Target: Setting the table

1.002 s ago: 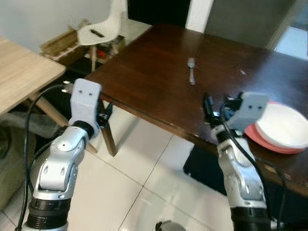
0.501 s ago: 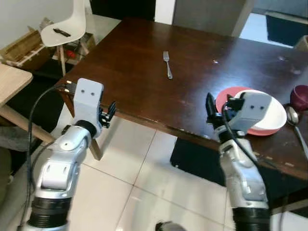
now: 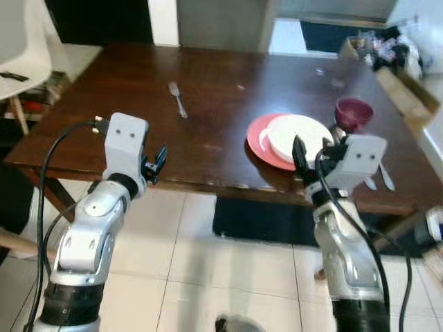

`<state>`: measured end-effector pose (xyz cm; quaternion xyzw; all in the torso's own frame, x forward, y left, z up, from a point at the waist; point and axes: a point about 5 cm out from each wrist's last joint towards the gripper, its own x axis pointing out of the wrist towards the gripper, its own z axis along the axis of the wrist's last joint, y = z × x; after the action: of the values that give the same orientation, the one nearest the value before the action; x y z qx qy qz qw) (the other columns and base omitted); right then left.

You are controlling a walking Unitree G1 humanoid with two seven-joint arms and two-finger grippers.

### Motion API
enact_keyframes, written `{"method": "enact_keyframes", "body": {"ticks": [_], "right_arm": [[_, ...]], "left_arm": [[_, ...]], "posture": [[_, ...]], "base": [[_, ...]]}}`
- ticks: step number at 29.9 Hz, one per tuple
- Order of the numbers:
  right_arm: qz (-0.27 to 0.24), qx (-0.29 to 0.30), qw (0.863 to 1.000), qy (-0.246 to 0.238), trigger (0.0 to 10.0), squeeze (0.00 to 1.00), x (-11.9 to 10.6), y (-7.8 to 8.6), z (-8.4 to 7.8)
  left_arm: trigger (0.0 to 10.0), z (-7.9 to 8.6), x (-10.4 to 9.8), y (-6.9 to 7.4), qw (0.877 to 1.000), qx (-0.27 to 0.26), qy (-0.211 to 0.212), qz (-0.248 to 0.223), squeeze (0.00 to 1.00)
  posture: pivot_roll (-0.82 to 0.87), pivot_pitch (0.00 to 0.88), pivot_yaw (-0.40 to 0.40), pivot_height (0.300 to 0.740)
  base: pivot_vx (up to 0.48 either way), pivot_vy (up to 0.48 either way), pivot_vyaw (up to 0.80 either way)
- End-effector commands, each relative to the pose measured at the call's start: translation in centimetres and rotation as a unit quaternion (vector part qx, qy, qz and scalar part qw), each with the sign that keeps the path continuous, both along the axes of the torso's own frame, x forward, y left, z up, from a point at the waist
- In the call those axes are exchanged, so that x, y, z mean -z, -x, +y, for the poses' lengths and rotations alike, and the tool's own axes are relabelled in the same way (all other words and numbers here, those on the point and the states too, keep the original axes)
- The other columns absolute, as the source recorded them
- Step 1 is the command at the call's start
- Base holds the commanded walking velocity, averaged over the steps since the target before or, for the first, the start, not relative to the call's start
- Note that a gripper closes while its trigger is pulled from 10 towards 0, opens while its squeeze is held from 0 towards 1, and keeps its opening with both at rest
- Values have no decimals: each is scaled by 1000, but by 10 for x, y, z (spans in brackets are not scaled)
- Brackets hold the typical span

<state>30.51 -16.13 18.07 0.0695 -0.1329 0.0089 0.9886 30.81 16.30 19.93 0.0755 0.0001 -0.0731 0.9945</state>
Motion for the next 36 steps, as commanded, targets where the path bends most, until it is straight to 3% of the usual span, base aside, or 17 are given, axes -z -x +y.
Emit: {"method": "enact_keyframes", "body": {"ticks": [1,8,21,36], "right_arm": [[-3,-21,1000,-6,10000,0,-1,0,6],[-6,-50,999,-13,10000,0,-3,1,11],[-5,-40,999,-21,10000,0,-4,1,8],[-15,-27,999,-15,10000,0,-8,0,2]], "left_arm": [[10000,4,1,-1,1000,-14,-2,1,0],[10000,7,3,-2,1000,-29,-9,7,0],[10000,9,3,-4,998,-52,-24,-7,0],[10000,3,1,-11,999,-44,-26,-15,0]], "posture": [[-12,32,56,740],[-12,32,56,740],[-13,36,56,740],[-21,36,58,740]], "base": [[0,0,0],[0,0,63],[0,0,503],[480,0,0]]}}
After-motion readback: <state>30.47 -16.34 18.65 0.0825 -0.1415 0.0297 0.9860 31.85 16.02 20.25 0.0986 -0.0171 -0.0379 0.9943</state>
